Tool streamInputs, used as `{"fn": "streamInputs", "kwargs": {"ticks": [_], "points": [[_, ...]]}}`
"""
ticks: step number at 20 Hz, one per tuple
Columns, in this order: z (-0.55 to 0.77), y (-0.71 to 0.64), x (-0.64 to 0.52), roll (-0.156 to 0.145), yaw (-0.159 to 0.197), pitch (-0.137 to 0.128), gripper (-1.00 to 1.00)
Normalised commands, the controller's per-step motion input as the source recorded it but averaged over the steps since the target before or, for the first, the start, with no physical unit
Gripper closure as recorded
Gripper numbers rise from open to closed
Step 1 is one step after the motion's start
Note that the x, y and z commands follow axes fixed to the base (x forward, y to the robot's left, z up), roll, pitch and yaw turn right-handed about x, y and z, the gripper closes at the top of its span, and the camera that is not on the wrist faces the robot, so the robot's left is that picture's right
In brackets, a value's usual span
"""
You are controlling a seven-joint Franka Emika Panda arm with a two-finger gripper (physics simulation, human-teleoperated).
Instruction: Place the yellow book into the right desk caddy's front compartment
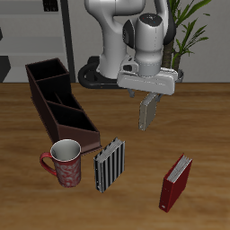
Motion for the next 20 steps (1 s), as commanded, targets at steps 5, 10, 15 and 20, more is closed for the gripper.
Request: {"fn": "streamInputs", "kwargs": {"ticks": [5,10,15,20], "points": [[-0.2,0.0,-0.08,0.009,-0.017,0.021,-1.0],[-0.13,-0.01,-0.14,0.006,-0.029,-0.005,-1.0],[-0.13,0.11,0.01,0.032,-0.015,0.018,-1.0],[-0.2,0.05,0.07,0.014,-0.015,0.025,-1.0]]}}
